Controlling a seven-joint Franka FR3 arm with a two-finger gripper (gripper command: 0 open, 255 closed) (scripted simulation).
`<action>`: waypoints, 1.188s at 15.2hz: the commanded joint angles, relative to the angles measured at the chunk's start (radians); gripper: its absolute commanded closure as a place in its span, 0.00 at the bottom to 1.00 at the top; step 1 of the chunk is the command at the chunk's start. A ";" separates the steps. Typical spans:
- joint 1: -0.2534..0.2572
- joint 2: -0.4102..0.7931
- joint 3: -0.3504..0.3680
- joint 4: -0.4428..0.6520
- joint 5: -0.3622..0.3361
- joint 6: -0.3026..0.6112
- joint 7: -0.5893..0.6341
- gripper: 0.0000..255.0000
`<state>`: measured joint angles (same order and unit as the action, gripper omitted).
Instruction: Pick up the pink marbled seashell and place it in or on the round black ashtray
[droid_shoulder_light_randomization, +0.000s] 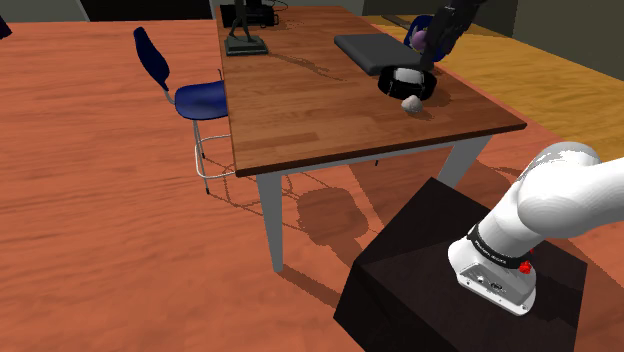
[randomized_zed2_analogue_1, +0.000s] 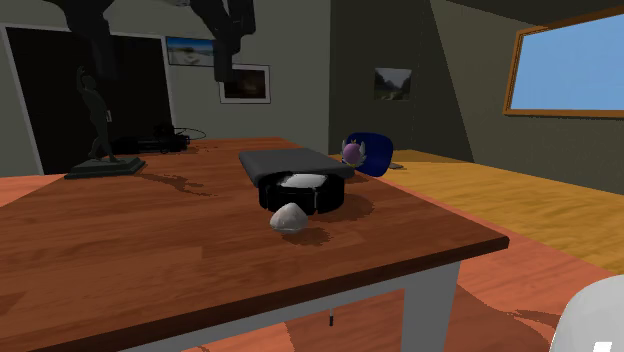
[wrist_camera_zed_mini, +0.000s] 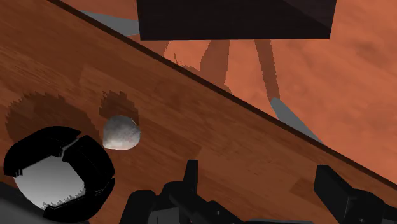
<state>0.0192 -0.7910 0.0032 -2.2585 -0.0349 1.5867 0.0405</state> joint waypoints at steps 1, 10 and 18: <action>0.000 0.000 0.000 0.000 0.000 0.000 0.000 0.00; -0.046 -0.033 -0.095 -0.265 -0.169 0.289 -0.148 0.00; -0.119 0.062 -0.210 -0.405 -0.345 0.602 -0.256 0.00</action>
<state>-0.0880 -0.7486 -0.1893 -2.6490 -0.3540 2.1405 -0.2014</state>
